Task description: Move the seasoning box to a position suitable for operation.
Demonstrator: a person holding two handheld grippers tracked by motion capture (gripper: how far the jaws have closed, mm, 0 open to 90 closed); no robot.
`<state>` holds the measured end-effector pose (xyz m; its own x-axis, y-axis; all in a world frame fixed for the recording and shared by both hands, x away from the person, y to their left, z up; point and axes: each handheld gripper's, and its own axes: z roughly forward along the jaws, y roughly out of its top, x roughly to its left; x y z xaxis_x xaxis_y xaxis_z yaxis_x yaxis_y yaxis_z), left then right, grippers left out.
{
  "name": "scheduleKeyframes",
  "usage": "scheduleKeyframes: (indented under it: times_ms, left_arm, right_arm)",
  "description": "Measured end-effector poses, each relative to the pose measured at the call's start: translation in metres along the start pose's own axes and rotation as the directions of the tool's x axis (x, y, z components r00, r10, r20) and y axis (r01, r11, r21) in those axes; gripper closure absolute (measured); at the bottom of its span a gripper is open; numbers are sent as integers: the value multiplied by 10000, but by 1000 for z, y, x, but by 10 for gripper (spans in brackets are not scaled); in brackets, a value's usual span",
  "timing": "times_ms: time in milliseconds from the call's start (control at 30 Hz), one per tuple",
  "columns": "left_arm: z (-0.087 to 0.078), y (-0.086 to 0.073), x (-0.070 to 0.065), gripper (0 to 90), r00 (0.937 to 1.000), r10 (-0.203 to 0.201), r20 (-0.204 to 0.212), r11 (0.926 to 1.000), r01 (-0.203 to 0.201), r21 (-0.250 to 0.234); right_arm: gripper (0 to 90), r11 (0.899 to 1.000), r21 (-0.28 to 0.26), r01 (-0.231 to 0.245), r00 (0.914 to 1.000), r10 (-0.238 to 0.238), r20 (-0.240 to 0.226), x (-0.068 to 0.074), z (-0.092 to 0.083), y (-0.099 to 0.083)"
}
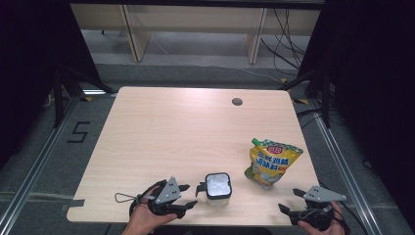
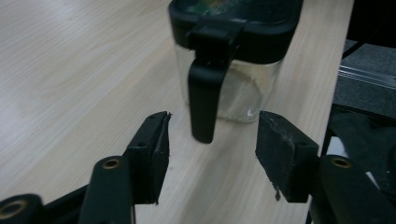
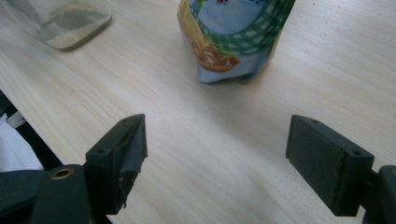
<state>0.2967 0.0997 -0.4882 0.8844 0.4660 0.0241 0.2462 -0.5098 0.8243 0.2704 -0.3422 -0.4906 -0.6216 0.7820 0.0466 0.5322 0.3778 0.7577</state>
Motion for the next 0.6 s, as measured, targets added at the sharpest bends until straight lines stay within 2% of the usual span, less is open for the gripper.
scheduleKeyframes:
  times_ms: [33,67,100,133,167,200,300,367,400,433,467,500,533,600]
  left_arm:
    - [0,0,0,478,10000,0,0,10000,0,0]
    - [4,4,-1,513,9996,290,63,9995,-291,122]
    - [7,5,-1,530,9992,393,37,9992,-393,66]
    - [8,6,0,536,9981,617,-16,9979,-616,216]
    - [9,7,1,560,9973,729,-16,9969,-728,308]
    - [11,7,2,581,9978,652,-108,9977,-650,183]
    - [14,10,4,624,9973,735,-77,9971,-734,189]
    - [17,11,6,649,9963,850,-104,9963,-849,103]
    - [18,12,7,666,9957,918,-106,9956,-915,192]
    - [18,12,7,683,9957,918,-106,9956,-915,192]
    - [18,13,8,683,9933,1152,-67,9928,-1150,332]
    - [19,14,8,711,9950,999,-87,9947,-996,254]
    - [19,15,11,722,9955,950,32,9950,-951,309]
    - [20,14,11,724,9965,832,54,9963,-833,197]
  right_arm:
    - [215,10000,0,0,10000,0,0,0,0,0]
    - [215,10000,46,46,10000,-46,-8,0,0,0]
    - [216,9998,185,-123,9999,124,-49,1,0,0]
    - [217,9998,180,-102,9999,102,31,1,-1,0]
    - [217,9998,120,127,9999,-128,14,-1,0,0]
    - [217,9993,0,382,9992,-382,-68,-2,1,0]
    - [217,9993,-20,369,9993,-369,7,-2,1,0]
    - [217,9998,100,197,9998,-198,45,-1,1,0]
    - [217,9999,158,-61,10000,62,-30,1,1,0]
    - [217,9999,158,-61,10000,62,-30,1,1,0]
    - [218,9999,109,61,10000,-60,-75,1,1,0]
    - [219,9996,102,263,9996,-263,-62,-1,1,0]
    - [219,9997,186,172,9997,-168,-192,0,2,0]
    - [219,9997,166,170,9997,-168,-156,0,2,0]
